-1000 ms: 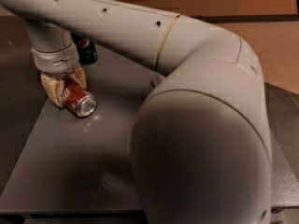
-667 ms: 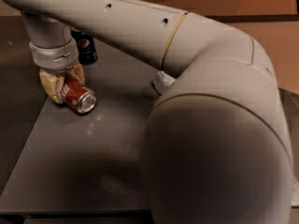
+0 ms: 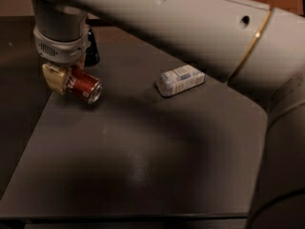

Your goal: Place coke can upright

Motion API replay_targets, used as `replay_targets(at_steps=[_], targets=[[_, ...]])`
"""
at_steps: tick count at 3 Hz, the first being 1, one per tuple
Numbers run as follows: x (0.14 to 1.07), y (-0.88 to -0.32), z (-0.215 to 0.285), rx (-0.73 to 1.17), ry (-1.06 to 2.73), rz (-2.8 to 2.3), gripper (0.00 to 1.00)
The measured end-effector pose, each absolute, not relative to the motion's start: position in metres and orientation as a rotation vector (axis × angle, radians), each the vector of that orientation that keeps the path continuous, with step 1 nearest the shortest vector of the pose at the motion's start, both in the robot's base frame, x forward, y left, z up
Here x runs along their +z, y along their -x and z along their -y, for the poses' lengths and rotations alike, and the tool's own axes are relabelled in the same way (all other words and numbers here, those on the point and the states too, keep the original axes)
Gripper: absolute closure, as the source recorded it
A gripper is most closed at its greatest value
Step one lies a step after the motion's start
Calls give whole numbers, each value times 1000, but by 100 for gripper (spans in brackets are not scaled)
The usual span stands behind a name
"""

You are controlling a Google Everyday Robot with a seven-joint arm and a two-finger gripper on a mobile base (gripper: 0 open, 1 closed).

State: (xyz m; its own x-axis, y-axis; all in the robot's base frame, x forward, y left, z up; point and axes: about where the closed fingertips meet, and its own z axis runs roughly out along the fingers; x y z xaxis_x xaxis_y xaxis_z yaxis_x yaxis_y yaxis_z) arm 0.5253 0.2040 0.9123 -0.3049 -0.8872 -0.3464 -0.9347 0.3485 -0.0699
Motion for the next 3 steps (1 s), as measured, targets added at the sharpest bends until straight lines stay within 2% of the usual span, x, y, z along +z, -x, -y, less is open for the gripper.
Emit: replay_targets(at_steps=[3], targets=[[958,-514,-199,500,1624,-1735,100]])
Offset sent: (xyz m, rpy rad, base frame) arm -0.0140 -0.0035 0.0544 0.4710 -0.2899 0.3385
